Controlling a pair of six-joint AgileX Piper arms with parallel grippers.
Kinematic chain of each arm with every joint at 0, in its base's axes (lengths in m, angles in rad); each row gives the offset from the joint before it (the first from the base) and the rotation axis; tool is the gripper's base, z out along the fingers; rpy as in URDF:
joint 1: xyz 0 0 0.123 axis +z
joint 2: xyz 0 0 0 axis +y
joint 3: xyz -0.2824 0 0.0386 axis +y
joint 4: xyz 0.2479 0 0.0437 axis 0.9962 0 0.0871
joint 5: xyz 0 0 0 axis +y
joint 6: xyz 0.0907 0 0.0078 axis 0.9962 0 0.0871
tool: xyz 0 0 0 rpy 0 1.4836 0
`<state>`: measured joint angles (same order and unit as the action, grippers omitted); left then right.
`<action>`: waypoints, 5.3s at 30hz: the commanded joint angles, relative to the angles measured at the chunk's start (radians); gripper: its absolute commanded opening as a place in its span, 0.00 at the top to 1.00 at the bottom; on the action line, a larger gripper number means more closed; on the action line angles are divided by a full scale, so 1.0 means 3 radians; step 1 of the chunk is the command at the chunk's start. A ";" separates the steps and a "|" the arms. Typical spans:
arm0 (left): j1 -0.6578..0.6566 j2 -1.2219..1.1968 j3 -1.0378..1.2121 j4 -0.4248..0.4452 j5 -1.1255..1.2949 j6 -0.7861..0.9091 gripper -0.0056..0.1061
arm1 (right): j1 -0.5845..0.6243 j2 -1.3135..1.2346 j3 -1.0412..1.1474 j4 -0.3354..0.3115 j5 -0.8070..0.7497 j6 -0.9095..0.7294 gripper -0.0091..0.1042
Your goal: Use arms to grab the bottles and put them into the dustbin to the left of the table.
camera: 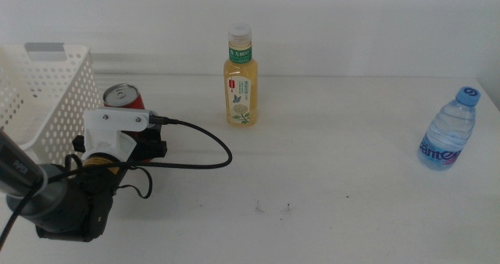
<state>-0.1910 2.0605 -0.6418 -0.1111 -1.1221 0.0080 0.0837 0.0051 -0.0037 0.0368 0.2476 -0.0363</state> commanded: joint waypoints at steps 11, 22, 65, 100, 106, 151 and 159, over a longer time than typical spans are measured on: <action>0.0005 -0.0114 0.0061 0.0028 -0.0085 -0.0132 0.60 | -0.0016 -0.0017 0.0012 -0.0012 -0.0024 -0.0017 0.12; 0.0129 -0.2324 -0.0019 0.0067 0.3045 -0.0158 0.77 | -0.0016 -0.0017 0.0012 -0.0012 -0.0024 -0.0017 0.12; 0.1664 -0.0636 -0.2927 0.0261 0.6866 0.1289 0.12 | -0.0016 -0.0017 0.0012 -0.0012 -0.0024 -0.0017 0.12; -0.0763 -0.2696 0.0869 0.0399 0.2004 -0.0199 0.31 | -0.0016 -0.0017 0.0012 -0.0012 -0.0024 -0.0017 0.12; -0.0763 -0.2271 0.0883 0.0428 0.1452 -0.0205 0.27 | -0.0016 -0.0017 0.0012 -0.0012 -0.0024 -0.0017 0.12; -0.0794 0.0562 -0.1961 0.0514 0.1436 -0.0475 0.11 | -0.0016 -0.0017 0.0012 -0.0012 -0.0024 -0.0017 0.12; -0.0794 0.0820 -0.2354 0.0459 0.1507 -0.0202 0.11 | -0.0016 -0.0017 0.0012 -0.0012 -0.0024 -0.0017 0.12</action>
<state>-0.4275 2.3032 -1.3299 0.0405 -0.6672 -0.0802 0.0817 0.0051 -0.0037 0.0368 0.2476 -0.0363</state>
